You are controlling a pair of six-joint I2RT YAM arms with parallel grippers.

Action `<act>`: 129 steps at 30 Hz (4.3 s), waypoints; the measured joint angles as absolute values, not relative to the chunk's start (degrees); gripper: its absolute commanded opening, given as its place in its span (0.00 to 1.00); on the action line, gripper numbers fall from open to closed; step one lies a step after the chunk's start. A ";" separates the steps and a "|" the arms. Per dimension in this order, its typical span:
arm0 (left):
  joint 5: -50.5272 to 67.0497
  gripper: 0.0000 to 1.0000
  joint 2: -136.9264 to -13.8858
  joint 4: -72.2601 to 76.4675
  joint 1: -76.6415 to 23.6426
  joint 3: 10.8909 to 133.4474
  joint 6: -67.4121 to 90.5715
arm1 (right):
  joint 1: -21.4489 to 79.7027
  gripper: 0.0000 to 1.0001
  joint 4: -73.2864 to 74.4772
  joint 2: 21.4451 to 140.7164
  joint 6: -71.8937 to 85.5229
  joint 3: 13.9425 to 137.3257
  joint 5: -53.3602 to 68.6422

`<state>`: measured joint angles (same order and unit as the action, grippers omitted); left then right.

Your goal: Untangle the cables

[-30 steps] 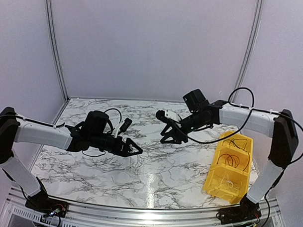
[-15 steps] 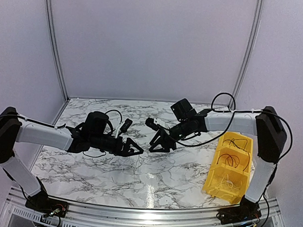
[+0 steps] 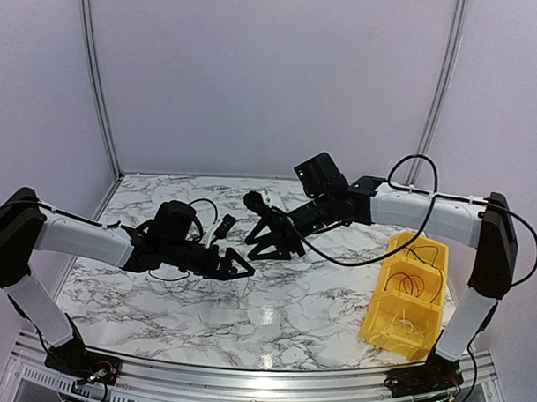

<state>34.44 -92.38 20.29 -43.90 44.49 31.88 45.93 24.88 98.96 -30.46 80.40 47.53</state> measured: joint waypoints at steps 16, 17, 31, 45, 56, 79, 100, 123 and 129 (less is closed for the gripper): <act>34.44 0.99 -92.36 20.21 -43.92 44.49 30.57 | 46.65 0.44 30.17 106.80 -30.50 87.46 53.01; 34.44 0.99 -92.36 20.18 -43.94 44.49 30.52 | 46.65 0.43 30.74 107.39 -30.61 88.20 53.56; 34.02 0.99 -92.31 18.59 -44.18 44.49 29.54 | 46.13 0.00 33.78 110.96 -31.33 90.52 56.75; 24.86 0.99 -88.05 6.33 -45.01 44.29 21.39 | 40.25 0.00 30.57 110.65 -26.96 90.63 52.34; -0.01 0.99 -74.74 9.15 -46.02 36.71 19.53 | 38.87 0.00 28.80 101.71 -26.57 87.02 48.47; -8.21 0.65 -93.43 50.63 -53.58 34.09 11.49 | 41.50 0.00 31.83 102.98 -24.45 92.12 48.16; -15.49 0.50 -112.97 65.04 -43.00 39.13 31.73 | 43.59 0.00 41.85 93.47 -28.34 111.15 44.75; -14.66 0.99 -98.74 78.46 -43.94 22.76 30.59 | 37.78 0.00 39.90 88.90 -28.64 100.88 42.61; -11.38 0.94 -91.42 77.49 -44.91 22.55 29.47 | 37.71 0.00 37.91 89.10 -27.81 96.60 43.70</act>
<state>-11.38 -91.42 77.49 -44.91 22.55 29.47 37.71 37.91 89.10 -27.81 96.60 43.70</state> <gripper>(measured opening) 0.989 0.014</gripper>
